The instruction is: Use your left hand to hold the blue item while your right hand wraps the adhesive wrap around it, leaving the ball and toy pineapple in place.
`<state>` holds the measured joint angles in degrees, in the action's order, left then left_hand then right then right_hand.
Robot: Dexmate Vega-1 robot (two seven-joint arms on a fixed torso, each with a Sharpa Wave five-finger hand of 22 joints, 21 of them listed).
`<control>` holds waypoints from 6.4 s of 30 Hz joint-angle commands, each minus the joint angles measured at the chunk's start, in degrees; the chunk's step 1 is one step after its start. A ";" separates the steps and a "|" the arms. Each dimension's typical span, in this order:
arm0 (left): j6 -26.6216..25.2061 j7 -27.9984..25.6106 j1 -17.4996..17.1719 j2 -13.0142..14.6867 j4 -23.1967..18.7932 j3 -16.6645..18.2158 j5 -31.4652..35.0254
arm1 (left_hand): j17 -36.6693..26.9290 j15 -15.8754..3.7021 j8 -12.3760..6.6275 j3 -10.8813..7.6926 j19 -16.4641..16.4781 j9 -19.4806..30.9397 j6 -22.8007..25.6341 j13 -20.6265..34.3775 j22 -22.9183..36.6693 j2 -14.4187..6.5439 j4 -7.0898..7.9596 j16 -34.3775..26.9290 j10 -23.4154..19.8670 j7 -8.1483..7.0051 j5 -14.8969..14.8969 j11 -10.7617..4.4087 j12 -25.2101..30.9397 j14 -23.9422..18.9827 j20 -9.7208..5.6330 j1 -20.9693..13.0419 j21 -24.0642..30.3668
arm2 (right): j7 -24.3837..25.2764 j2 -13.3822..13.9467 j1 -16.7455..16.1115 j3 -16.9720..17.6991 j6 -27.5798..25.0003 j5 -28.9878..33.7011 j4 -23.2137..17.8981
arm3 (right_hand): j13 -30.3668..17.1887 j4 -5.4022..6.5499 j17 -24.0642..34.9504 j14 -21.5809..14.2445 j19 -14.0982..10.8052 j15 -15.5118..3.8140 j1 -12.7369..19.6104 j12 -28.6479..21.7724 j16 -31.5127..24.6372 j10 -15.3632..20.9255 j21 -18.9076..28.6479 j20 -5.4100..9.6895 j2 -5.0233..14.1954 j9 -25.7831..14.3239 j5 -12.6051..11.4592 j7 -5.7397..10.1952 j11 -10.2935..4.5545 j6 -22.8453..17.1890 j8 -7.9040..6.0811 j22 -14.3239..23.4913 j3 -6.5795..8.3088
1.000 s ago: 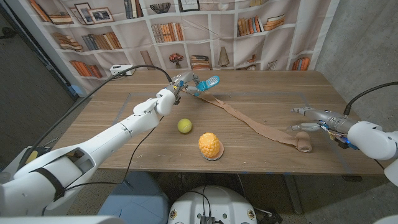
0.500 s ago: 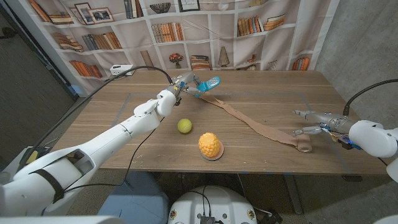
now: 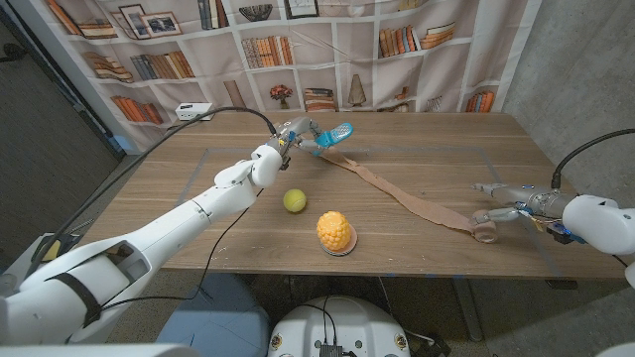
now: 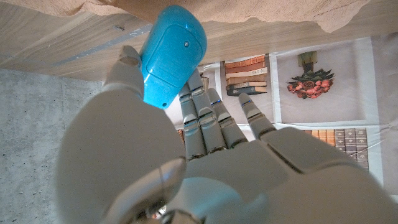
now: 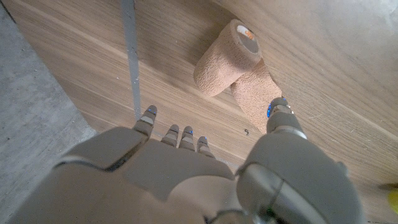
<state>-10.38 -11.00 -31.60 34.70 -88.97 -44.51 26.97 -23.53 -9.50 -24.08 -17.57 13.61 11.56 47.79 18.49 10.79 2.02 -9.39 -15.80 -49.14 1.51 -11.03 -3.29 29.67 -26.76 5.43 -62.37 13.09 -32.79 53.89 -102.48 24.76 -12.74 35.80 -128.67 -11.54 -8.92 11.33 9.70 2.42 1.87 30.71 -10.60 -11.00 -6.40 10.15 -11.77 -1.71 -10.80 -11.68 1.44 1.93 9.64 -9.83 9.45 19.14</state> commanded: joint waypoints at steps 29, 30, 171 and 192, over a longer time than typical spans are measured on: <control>-1.57 0.26 -1.31 -0.13 -2.26 -0.19 0.55 | -0.43 -3.85 -7.47 0.02 -0.28 0.06 9.84 10.95 0.27 -9.69 0.29 0.66 -8.66 -9.96 -0.30 -8.46 0.02 -3.55 0.09 -9.33 -0.07 | -6.14 -2.69 -1.42 -0.35 2.56 13.45 -1.26 | -0.13 -0.49 0.19 5.10 0.81 0.37 2.10 -0.60 -0.20 -0.65 0.33 -0.22 -0.69 -0.26 -0.69 0.45 -0.12 3.68 -0.80 0.28 0.52; -1.57 0.27 -1.32 -0.13 -2.26 -0.19 0.55 | -0.43 -3.84 -7.49 0.03 -0.27 0.06 9.90 10.96 0.27 -9.70 0.29 0.67 -8.65 -9.95 -0.29 -8.46 0.02 -3.55 0.12 -9.33 -0.07 | -6.19 -2.77 -1.37 -0.35 2.63 13.50 -1.25 | -0.13 -0.50 0.19 5.12 0.81 0.36 2.14 -0.58 -0.21 -0.72 0.33 -0.22 -0.69 -0.26 -0.70 0.45 -0.18 3.71 -0.80 0.28 0.53; 0.33 -2.32 -2.08 -0.58 -0.50 0.36 -1.04 | -0.90 -3.80 -7.38 0.60 -0.22 0.02 9.99 10.92 0.26 -9.93 0.34 1.86 -8.73 -9.94 -0.03 -8.58 -1.30 -3.43 0.14 -9.48 -0.06 | 14.03 -11.11 2.48 3.52 10.24 -5.31 -0.05 | -7.76 0.38 -0.15 -13.42 -13.01 -7.38 13.72 -16.13 -3.44 34.37 1.32 0.88 3.30 -1.92 0.74 6.43 -9.79 -34.91 -12.30 0.10 2.05; 1.39 -2.52 -1.14 -0.79 -0.08 0.32 -0.45 | -0.87 -3.79 -7.30 0.71 -0.21 -0.01 9.97 10.81 0.25 -9.94 0.35 1.83 -8.91 -9.91 0.00 -8.60 -1.66 -3.40 0.25 -9.50 -0.06 | 13.99 -13.21 3.62 4.49 14.34 -6.55 -2.65 | -8.17 0.39 -0.12 -13.35 -12.67 -7.20 13.75 -15.97 -2.92 34.11 0.69 0.77 3.23 -1.80 0.82 6.61 -10.10 -34.96 -12.02 0.11 1.70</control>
<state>-9.85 -13.29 -33.47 34.16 -89.59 -44.17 26.22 -24.30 -9.61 -25.45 -16.80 13.30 11.34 47.60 25.11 10.78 2.02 -9.22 -13.97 -49.43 1.33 -10.81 -3.58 28.00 -26.86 5.74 -62.38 13.09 -18.97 41.83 -99.50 28.72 -0.70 30.21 -130.00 -19.58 -8.46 11.06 -2.99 -10.30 -2.02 44.27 -26.30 -14.16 27.91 11.20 -10.53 1.19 -12.51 -11.01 2.55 -8.21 -16.72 -21.84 9.45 21.16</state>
